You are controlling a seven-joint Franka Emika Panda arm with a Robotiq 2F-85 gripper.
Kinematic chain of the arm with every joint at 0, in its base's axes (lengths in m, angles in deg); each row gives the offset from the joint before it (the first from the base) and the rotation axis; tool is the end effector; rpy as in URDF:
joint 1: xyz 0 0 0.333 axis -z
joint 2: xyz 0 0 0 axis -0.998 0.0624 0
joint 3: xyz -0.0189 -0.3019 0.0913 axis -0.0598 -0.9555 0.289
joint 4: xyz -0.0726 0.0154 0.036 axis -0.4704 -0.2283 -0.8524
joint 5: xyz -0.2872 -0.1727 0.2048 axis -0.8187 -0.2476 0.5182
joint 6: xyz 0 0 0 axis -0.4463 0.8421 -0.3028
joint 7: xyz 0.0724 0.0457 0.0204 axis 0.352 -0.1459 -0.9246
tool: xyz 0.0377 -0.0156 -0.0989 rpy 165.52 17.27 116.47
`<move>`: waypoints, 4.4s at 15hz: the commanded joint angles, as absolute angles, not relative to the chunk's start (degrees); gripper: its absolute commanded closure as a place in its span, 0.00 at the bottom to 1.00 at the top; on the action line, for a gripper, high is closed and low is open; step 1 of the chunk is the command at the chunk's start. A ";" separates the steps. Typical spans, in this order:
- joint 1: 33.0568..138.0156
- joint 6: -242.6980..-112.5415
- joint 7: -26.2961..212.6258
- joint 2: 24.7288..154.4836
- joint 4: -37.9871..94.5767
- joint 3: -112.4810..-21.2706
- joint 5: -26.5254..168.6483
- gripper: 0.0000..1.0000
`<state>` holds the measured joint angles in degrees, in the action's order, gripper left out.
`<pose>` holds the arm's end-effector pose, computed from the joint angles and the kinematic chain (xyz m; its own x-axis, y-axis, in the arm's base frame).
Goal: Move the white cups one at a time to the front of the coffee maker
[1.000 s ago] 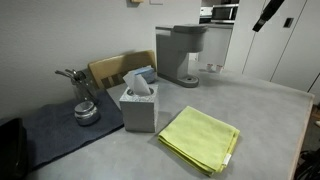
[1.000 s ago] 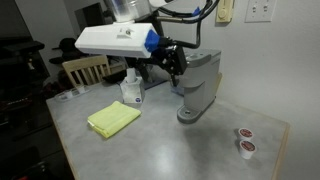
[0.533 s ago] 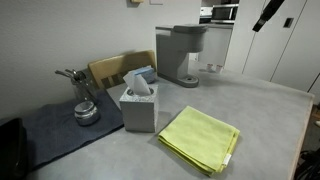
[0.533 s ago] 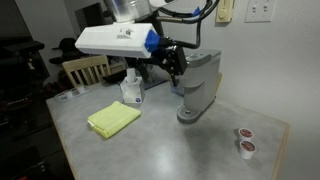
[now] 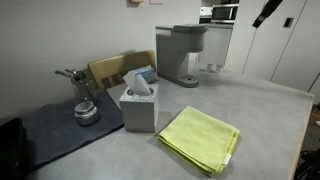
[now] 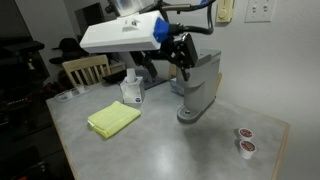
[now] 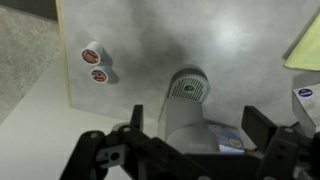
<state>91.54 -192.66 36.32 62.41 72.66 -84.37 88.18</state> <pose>0.4478 -0.2341 0.4290 0.8710 0.2505 0.4227 0.2213 -0.9681 0.1177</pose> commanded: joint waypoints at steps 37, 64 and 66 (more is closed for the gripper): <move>93.83 -202.78 31.78 80.63 64.63 -86.99 89.21 0.00; 107.76 -193.78 40.95 102.60 36.65 -76.11 82.82 0.00; 108.96 -193.15 42.55 104.13 35.46 -74.79 80.83 0.00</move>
